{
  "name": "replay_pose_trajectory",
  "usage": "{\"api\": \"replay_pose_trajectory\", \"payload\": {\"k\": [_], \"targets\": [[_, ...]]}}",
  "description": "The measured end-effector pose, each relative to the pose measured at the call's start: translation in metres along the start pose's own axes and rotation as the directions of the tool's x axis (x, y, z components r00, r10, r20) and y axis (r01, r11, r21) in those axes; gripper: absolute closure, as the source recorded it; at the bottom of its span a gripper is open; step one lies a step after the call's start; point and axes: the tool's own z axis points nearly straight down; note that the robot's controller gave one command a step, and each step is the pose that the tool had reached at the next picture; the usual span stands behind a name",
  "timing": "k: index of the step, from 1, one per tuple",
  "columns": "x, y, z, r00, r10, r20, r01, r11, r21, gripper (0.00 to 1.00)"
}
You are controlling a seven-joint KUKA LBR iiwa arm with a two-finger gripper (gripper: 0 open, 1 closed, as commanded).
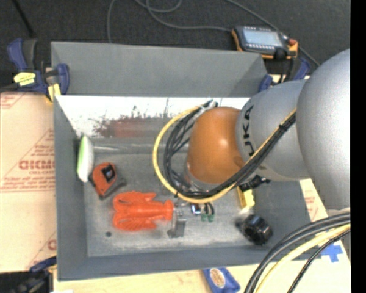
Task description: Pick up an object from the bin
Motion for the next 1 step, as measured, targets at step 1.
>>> {"api": "replay_pose_trajectory", "payload": {"k": [1], "targets": [[0.018,0.0266,0.0031,0.992,-0.125,0.002,0.125,0.992,0.001,0.0]]}}
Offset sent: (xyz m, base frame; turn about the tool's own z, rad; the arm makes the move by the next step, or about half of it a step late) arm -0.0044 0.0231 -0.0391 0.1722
